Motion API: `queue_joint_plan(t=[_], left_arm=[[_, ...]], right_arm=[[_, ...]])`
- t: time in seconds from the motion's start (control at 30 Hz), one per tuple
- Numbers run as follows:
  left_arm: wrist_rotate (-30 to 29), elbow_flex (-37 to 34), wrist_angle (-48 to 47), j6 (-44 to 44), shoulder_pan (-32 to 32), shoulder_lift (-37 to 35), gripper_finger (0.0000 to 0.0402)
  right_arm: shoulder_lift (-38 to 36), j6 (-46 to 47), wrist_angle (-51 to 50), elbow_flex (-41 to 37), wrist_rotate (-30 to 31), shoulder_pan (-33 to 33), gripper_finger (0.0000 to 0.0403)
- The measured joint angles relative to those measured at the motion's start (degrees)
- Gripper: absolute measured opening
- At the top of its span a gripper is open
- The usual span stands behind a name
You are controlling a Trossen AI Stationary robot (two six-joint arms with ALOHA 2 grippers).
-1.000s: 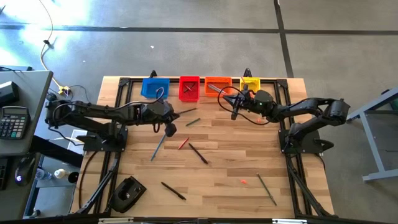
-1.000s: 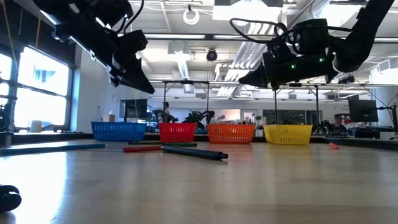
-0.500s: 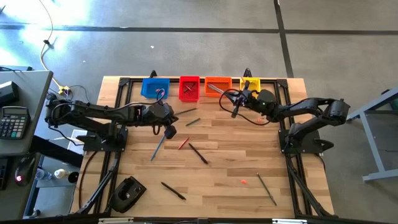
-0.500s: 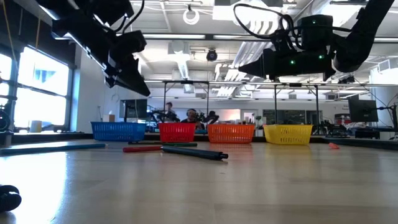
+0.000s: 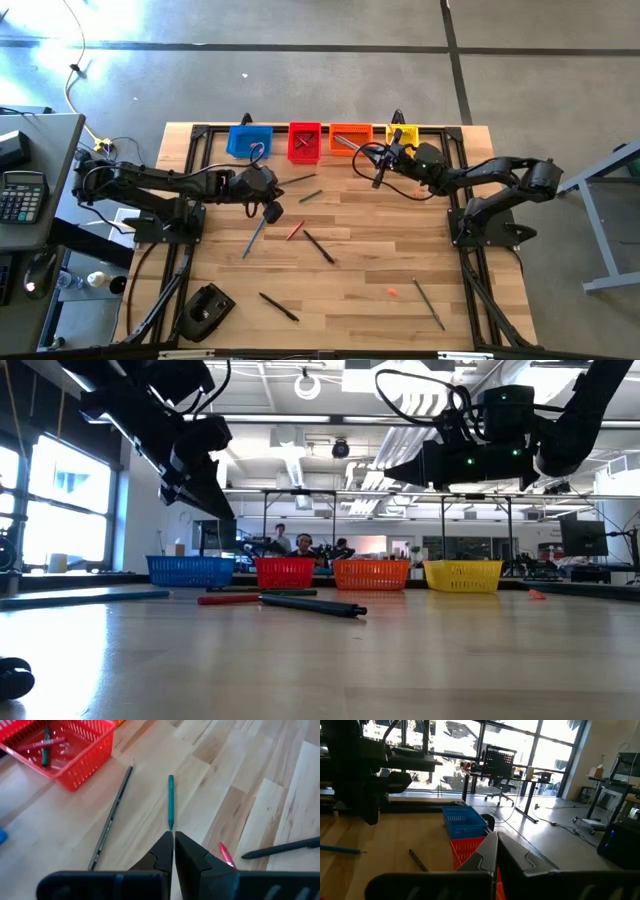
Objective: Sort crayons/erasers/pens/pencils in bins
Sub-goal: Put the blue colored pencil into the yellow bin
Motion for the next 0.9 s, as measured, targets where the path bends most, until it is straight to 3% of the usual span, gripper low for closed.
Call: queue_joint_plan(t=[0.37, 0.7, 0.9], left_arm=[[-0.6, 3.9, -4.2, -2.9, -2.2, 0.0, 0.0053], [0.3, 8.2, -5.7, -0.8, -2.2, 0.0, 0.0044], [1.1, 8.2, -5.4, -2.8, -3.7, 4.6, 0.0039]], right_arm=[[0.0, 2.9, 0.0, 0.0, -1.6, 0.2, 0.0000], [0.0, 4.4, 0.0, 0.0, -2.3, 0.2, 0.0000], [0.0, 4.4, -0.1, 0.0, -2.3, 0.3, 0.0000]])
